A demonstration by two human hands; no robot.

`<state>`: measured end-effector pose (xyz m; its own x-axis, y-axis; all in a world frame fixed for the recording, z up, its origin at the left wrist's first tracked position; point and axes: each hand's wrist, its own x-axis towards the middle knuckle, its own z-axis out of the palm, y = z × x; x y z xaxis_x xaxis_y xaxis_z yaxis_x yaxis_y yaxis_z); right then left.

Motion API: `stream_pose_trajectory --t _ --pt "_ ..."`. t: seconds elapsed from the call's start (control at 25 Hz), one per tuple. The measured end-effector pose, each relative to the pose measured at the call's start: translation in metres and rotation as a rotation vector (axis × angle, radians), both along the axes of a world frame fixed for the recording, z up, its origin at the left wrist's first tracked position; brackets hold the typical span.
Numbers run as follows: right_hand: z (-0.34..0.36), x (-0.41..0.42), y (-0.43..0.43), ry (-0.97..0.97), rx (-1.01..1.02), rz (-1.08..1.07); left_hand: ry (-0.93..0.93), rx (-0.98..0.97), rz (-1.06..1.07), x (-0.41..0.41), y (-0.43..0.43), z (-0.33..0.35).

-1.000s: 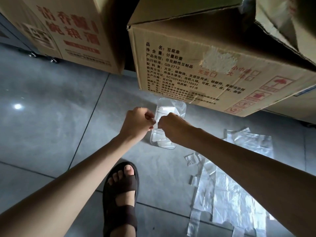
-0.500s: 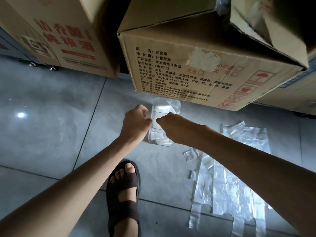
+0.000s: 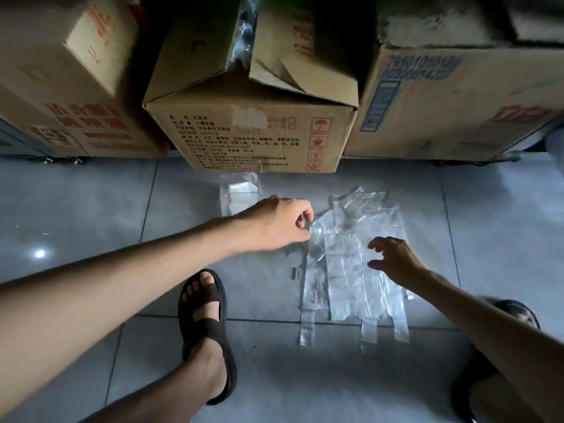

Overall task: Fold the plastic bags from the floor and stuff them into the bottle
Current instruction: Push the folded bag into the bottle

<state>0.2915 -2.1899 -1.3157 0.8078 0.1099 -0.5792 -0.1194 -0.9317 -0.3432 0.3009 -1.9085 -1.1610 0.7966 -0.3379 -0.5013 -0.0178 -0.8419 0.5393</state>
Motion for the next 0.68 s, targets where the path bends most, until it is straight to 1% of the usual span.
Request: stream_pose_trajectory --t 0.12,0.2,0.28,0.44,0.52,0.68 --pt "-0.025 -0.029 -0.012 -0.050 -0.195 -0.039 0.084 0.036 -0.040 -0.012 -0.029 -0.016" --pt "-0.043 -0.041 -0.012 -0.078 -0.208 -0.144 0.167 0.040 -0.017 -0.018 -0.041 -0.036" --pt "-0.056 -0.047 -0.012 -0.087 -0.169 -0.225 0.225 0.010 0.049 -0.024 -0.047 -0.051" --pt "-0.068 -0.045 -0.015 -0.117 -0.014 -0.285 0.344 -0.168 0.282 -0.038 -0.054 -0.077" --pt "-0.067 -0.044 -0.017 -0.143 0.042 -0.301 0.386 -0.187 0.323 -0.044 -0.056 -0.086" --pt "-0.051 -0.039 -0.019 -0.110 0.201 -0.423 0.412 -0.216 0.426 -0.050 -0.050 -0.094"
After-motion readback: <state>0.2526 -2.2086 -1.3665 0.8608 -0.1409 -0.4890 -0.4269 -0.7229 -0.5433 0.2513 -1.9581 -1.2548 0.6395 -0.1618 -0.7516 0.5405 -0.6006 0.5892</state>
